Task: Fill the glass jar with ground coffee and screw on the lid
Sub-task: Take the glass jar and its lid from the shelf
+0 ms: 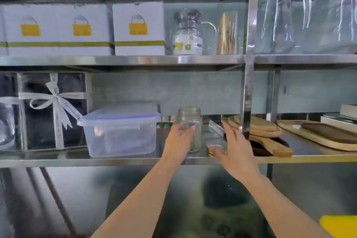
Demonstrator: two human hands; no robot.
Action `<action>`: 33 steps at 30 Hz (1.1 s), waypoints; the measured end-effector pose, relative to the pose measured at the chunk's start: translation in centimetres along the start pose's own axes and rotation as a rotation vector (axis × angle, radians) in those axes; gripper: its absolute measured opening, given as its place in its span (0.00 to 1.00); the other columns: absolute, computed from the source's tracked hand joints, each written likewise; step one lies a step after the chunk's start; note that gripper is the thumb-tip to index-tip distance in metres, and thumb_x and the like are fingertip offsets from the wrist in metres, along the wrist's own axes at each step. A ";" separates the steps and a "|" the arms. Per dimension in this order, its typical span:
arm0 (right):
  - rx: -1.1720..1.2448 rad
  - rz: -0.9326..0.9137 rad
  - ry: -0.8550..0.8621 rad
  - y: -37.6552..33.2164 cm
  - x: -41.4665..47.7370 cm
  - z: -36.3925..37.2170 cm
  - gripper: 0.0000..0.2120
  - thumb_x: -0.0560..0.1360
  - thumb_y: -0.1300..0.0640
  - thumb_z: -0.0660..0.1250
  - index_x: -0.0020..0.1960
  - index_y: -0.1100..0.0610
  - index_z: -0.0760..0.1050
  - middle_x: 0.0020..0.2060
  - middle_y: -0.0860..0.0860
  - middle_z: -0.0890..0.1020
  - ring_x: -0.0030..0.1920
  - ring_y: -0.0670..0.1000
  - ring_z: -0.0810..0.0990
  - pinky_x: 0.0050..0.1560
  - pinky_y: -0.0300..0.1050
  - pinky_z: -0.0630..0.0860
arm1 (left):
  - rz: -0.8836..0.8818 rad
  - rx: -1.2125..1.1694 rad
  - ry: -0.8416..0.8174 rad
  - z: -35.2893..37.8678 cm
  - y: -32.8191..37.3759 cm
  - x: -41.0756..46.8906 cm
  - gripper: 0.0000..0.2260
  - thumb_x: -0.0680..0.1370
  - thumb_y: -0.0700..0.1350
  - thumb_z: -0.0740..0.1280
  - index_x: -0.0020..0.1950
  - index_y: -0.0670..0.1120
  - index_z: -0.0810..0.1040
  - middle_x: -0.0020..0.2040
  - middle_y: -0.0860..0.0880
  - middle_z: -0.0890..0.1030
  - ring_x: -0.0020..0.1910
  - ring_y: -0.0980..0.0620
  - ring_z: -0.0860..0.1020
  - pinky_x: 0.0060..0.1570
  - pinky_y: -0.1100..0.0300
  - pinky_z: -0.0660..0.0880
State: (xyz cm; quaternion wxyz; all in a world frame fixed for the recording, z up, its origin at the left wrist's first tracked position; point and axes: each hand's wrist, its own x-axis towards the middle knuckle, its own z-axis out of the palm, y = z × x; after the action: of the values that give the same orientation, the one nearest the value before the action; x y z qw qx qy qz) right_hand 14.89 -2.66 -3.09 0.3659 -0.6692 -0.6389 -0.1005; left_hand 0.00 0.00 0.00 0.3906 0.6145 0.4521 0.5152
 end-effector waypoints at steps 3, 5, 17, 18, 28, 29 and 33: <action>0.013 0.034 -0.008 0.7 0.6 1.9 0.37 0.72 0.42 0.65 0.73 0.53 0.53 0.68 0.52 0.69 0.66 0.53 0.68 0.67 0.53 0.63 | 0.014 -0.106 -0.002 1.2 -0.9 0.8 0.11 0.78 0.49 0.61 0.53 0.43 0.75 0.50 0.47 0.78 0.45 0.54 0.74 0.38 0.65 0.65; 0.008 0.057 -0.028 0.8 0.8 2.7 0.36 0.72 0.41 0.65 0.72 0.55 0.55 0.64 0.54 0.73 0.63 0.54 0.71 0.62 0.51 0.67 | 0.003 -0.138 -0.021 1.7 -1.2 0.9 0.09 0.79 0.49 0.60 0.43 0.46 0.74 0.47 0.46 0.78 0.44 0.53 0.74 0.36 0.66 0.63; -0.045 0.271 -0.050 -0.6 1.9 4.0 0.33 0.72 0.43 0.66 0.67 0.60 0.59 0.58 0.60 0.76 0.57 0.59 0.75 0.56 0.52 0.70 | 0.005 -0.086 0.052 0.6 -1.2 0.0 0.14 0.80 0.49 0.58 0.37 0.44 0.69 0.31 0.50 0.70 0.31 0.54 0.66 0.33 0.63 0.63; -0.031 0.289 -0.051 -0.8 1.8 3.8 0.34 0.71 0.43 0.67 0.68 0.60 0.59 0.59 0.59 0.75 0.58 0.59 0.74 0.58 0.52 0.68 | -0.027 -0.122 0.055 0.4 -1.1 -0.1 0.14 0.80 0.49 0.58 0.36 0.45 0.69 0.30 0.50 0.69 0.31 0.53 0.65 0.33 0.63 0.63; 0.403 0.278 -0.129 -1.5 -5.5 -2.0 0.42 0.66 0.51 0.75 0.72 0.54 0.55 0.68 0.55 0.67 0.66 0.57 0.67 0.66 0.59 0.67 | -0.292 -0.456 0.173 -4.0 -0.6 -6.2 0.13 0.77 0.48 0.65 0.33 0.47 0.72 0.29 0.52 0.66 0.28 0.55 0.60 0.31 0.63 0.60; 0.421 0.266 -0.143 -1.8 -6.6 -2.9 0.42 0.66 0.51 0.75 0.72 0.54 0.55 0.69 0.55 0.66 0.67 0.57 0.66 0.67 0.59 0.66 | -0.302 -0.457 0.190 -4.3 -0.6 -7.5 0.13 0.77 0.48 0.65 0.33 0.47 0.73 0.29 0.52 0.66 0.27 0.55 0.60 0.30 0.63 0.60; 0.438 0.186 -0.174 -3.9 -11.7 -6.6 0.41 0.67 0.49 0.74 0.71 0.53 0.54 0.68 0.53 0.66 0.67 0.55 0.66 0.68 0.60 0.64 | -0.334 -0.486 0.205 -6.3 -0.9 -13.1 0.15 0.76 0.47 0.66 0.29 0.48 0.74 0.24 0.54 0.67 0.26 0.55 0.59 0.29 0.64 0.59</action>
State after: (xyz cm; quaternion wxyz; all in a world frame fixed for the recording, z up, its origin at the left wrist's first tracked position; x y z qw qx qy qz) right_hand 11.53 -16.19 -4.00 0.4533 -0.6359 -0.6104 0.1324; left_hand -7.10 -12.17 -3.48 0.5576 0.3652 0.4474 0.5963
